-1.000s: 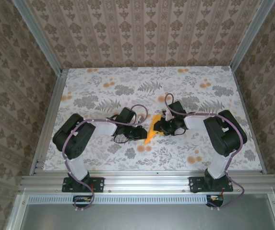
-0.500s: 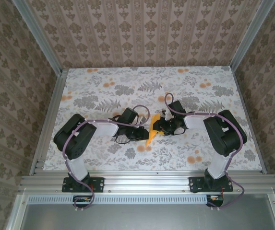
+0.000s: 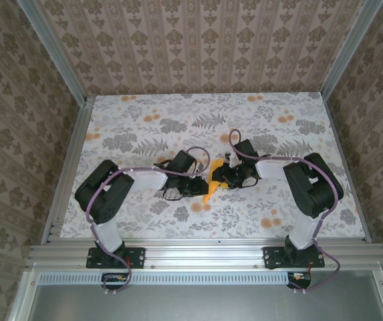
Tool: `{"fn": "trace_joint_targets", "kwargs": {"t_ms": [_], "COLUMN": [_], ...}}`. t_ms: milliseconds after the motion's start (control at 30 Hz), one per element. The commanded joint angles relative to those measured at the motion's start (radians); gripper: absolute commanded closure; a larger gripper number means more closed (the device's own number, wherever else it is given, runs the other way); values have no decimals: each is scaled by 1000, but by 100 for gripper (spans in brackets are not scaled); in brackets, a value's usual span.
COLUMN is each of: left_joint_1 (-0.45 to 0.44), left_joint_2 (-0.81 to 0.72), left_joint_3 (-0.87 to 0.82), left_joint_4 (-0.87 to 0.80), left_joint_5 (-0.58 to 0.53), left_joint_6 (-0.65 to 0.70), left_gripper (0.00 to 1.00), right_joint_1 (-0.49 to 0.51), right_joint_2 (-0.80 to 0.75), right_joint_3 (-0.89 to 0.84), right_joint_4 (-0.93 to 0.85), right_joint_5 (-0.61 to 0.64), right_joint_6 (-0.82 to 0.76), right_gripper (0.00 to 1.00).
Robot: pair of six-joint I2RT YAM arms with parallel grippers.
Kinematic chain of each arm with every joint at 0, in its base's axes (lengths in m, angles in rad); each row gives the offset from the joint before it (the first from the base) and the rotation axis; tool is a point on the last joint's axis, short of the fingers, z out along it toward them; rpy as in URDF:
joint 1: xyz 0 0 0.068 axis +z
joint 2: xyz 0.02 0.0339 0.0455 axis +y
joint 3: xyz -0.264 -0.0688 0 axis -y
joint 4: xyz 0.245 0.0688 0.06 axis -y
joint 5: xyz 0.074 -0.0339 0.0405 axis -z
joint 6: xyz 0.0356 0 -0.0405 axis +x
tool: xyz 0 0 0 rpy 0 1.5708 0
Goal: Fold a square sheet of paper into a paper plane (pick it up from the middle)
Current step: Fold the wing for the fifth time at the center of the table.
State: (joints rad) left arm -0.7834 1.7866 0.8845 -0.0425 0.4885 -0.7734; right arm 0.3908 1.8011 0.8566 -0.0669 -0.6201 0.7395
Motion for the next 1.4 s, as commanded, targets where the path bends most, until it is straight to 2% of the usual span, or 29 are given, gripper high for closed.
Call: {"fn": "trace_joint_targets", "kwargs": {"t_ms": [0, 400, 700, 867, 967, 1200, 1367], "left_joint_1": [-2, -10, -25, -30, -31, -53, -119], "left_joint_2": [-20, -20, -9, -15, -50, -161, -168], "left_joint_3": [19, 29, 57, 68, 51, -60, -40], "left_joint_4": [-92, -127, -167, -178, -168, -49, -97], "left_joint_5": [-116, -151, -174, -184, -198, -204, -255], "left_joint_6": [-29, -50, -31, -23, -12, 25, 73], "left_gripper": [76, 76, 74, 72, 71, 63, 61], "right_joint_1": [-4, -7, -7, -7, -7, -7, -7], "right_joint_2": [106, -35, -52, -52, -47, -45, -28], "right_joint_3": [-54, -54, -45, -51, -54, -62, -60], "right_joint_4": [17, 110, 112, 113, 117, 126, 124], "right_joint_5": [177, 92, 61, 60, 66, 73, 77], "right_joint_6": [-27, -46, -75, -77, -65, -40, -32], "right_gripper": [57, 58, 64, 77, 81, 81, 80]}}
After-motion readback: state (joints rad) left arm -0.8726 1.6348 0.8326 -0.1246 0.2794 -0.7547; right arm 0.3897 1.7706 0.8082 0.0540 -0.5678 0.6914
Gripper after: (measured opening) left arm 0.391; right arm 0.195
